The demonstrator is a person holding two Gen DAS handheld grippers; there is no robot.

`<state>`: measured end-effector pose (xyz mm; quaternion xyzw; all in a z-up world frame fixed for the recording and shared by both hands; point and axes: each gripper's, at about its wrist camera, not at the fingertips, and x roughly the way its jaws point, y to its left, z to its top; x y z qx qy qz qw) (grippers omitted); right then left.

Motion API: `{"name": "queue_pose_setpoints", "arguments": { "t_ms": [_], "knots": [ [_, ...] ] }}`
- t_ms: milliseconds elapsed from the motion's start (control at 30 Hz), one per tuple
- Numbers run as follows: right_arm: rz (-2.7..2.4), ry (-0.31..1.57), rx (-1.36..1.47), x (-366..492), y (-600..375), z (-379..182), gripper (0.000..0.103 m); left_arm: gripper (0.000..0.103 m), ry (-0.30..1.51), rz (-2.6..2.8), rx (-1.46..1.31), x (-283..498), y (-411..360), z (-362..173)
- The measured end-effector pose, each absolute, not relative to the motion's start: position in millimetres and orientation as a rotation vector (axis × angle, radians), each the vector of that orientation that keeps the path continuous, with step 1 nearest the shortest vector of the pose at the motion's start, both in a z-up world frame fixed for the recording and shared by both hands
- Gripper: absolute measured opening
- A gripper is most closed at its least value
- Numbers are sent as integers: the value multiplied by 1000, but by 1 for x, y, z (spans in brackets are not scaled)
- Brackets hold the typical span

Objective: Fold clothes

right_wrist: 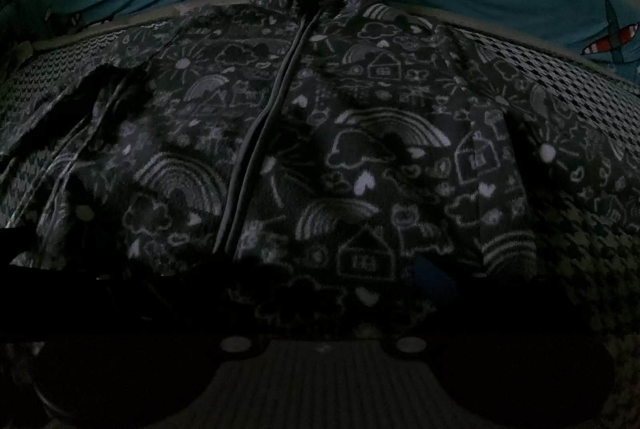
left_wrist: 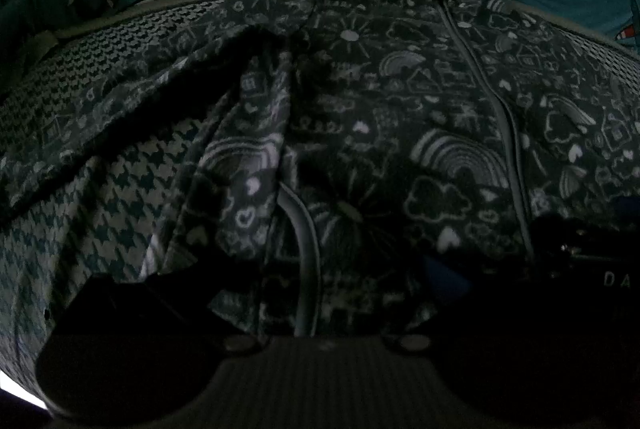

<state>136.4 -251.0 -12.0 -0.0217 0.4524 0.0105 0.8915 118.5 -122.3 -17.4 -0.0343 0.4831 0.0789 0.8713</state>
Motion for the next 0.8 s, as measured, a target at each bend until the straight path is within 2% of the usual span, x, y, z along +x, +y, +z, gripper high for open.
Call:
{"name": "queue_pose_setpoints", "arguments": {
  "t_ms": [800],
  "knots": [
    [38, 952, -34, 138, -253, -14, 103, 103, 1014, 166, -90, 118, -120, -17]
  ]
}}
